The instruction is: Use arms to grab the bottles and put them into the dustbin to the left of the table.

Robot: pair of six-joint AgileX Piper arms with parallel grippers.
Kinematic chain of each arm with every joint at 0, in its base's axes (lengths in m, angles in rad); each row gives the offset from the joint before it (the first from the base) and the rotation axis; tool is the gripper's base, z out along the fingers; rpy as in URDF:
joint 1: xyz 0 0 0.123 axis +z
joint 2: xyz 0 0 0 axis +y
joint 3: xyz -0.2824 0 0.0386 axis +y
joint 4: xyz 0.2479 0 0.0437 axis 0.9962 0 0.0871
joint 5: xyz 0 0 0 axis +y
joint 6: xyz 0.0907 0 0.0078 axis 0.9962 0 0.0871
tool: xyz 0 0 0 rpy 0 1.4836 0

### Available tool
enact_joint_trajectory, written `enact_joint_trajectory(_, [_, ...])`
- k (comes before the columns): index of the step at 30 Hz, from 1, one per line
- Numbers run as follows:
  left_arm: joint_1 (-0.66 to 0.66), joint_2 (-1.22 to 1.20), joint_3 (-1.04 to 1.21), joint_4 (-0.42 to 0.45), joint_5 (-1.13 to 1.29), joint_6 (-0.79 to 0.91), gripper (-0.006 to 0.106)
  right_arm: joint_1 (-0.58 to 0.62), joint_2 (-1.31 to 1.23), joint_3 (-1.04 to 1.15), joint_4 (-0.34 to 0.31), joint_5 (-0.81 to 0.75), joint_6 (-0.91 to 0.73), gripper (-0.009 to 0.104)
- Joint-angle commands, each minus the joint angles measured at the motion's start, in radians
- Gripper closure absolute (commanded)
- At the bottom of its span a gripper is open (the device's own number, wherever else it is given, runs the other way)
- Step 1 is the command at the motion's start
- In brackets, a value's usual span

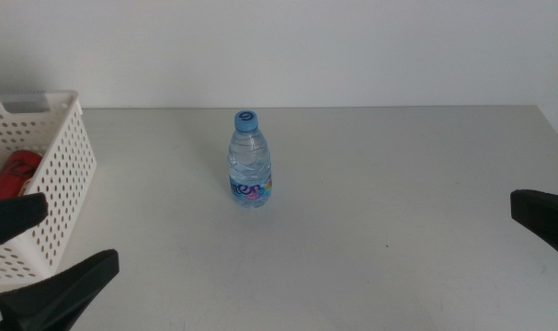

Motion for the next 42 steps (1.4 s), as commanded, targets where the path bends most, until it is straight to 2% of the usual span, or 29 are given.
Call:
enact_joint_trajectory(1, [-0.006, 0.018, -0.026, -0.003, -0.111, -0.015, 0.007, -0.003, 0.001, -0.029, -0.021, -0.066, -0.01, 0.03])
enact_joint_trajectory(10, [-0.006, 0.146, 0.033, 0.064, -0.299, 0.02, 0.007, -0.003, 0.001, -0.029, -0.021, -0.066, -0.01, 0.03])
enact_joint_trajectory(19, [-0.006, 0.313, 0.19, 0.038, -0.689, -0.043, 0.007, -0.003, 0.001, -0.029, -0.021, -0.066, -0.01, 0.03])
enact_joint_trajectory(24, [-0.006, 0.421, 0.229, -0.038, -0.81, -0.042, 0.007, -0.003, 0.001, -0.029, -0.021, -0.066, -0.01, 0.03])
enact_joint_trajectory(27, [-0.005, 0.497, 0.228, -0.074, -0.856, -0.041, 0.007, -0.003, 0.001, -0.029, -0.021, -0.066, -0.01, 0.03])
enact_joint_trajectory(34, [0.022, 0.678, 0.19, -0.095, -0.975, -0.045, 0.007, -0.003, 0.001, -0.029, -0.021, -0.066, -0.01, 0.03])
enact_joint_trajectory(38, [0.047, 0.771, 0.124, -0.085, -0.976, -0.045, 0.007, -0.003, 0.001, -0.029, -0.021, -0.066, -0.01, 0.03])
enact_joint_trajectory(42, [0.085, 0.874, 0.036, -0.039, -0.977, -0.054, 0.007, -0.003, 0.001, -0.029, -0.021, -0.066, -0.01, 0.03])
